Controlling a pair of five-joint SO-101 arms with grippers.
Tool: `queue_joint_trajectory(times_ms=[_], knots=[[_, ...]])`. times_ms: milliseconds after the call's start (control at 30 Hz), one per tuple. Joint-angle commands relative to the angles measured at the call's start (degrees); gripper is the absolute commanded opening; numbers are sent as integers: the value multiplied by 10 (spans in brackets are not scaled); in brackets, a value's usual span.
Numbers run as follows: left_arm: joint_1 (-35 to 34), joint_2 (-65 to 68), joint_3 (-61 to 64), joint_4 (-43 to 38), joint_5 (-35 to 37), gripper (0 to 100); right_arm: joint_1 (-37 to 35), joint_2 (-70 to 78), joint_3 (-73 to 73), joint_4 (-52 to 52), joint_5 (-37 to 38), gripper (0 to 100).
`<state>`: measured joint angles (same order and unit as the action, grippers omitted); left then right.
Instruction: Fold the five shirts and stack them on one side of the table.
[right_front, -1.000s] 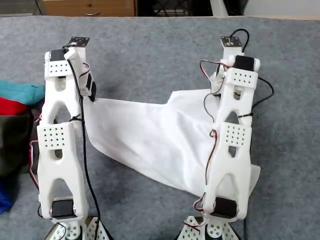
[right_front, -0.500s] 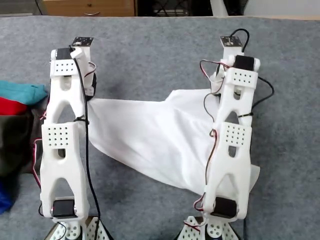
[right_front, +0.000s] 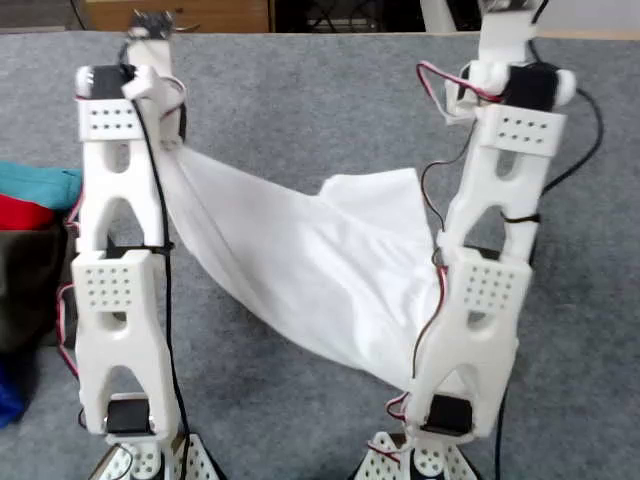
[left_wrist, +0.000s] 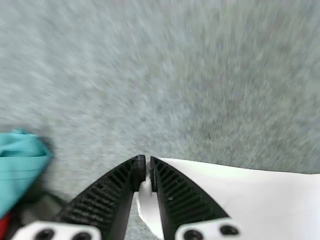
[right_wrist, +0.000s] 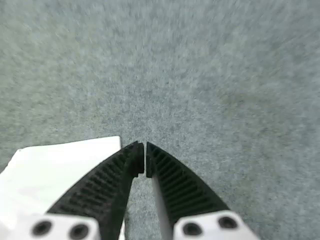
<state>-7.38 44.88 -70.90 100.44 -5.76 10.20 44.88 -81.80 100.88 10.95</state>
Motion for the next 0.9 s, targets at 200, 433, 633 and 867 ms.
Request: queue_joint_trajectory(times_ms=[200,433,633,867], knots=[[-2,-61,150,-3,2,29,-90,-113,320,-57,27,33],[-35,-14,223,-64,4,29,-121,-25,324,-117,25,241],[-31,53,217,-100,55,29,-117,101,238,-131,26,210],[-31,127,215,-108,69,29,-104,231,119,-98,52,200]])
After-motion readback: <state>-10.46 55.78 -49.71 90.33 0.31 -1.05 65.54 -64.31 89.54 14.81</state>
